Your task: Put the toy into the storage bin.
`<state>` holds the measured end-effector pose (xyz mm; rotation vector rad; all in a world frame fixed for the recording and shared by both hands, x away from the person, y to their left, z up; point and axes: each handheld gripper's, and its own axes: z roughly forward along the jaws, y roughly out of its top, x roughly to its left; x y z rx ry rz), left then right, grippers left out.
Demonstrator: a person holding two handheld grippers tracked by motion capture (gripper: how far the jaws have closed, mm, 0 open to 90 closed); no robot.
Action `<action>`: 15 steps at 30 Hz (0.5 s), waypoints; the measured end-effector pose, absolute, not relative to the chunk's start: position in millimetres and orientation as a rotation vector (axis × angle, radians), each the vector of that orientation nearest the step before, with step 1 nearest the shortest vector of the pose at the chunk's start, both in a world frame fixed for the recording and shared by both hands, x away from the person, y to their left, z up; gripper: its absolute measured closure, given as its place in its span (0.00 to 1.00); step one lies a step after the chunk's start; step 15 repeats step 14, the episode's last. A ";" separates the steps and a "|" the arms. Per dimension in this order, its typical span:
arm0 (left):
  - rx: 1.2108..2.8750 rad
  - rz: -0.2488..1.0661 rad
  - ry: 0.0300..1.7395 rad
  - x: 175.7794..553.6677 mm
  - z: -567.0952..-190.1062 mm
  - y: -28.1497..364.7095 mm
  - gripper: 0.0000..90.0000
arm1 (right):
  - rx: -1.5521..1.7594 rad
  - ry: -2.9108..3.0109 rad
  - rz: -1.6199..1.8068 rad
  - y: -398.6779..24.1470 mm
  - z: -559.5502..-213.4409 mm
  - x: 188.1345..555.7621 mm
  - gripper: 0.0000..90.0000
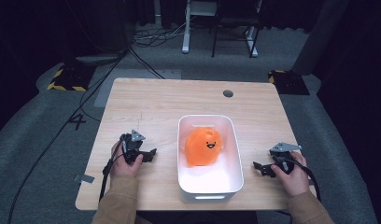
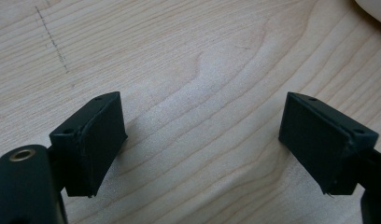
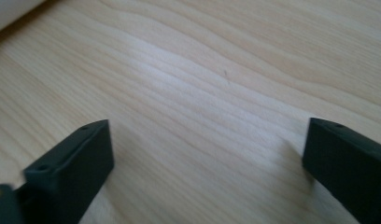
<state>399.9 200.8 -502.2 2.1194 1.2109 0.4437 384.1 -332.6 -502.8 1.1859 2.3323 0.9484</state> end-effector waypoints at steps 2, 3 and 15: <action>2.119 0.445 1.211 399.9 -502.1 200.7 0.17 | 1.184 2.320 0.968 -331.9 -504.8 384.2 0.00; 2.119 0.445 1.211 399.9 -502.1 200.7 0.17 | 1.183 2.320 0.968 -332.0 -504.9 384.2 0.00; 2.120 0.444 1.211 399.9 -502.1 200.8 0.17 | 1.213 2.301 0.965 -330.8 -504.7 382.2 0.00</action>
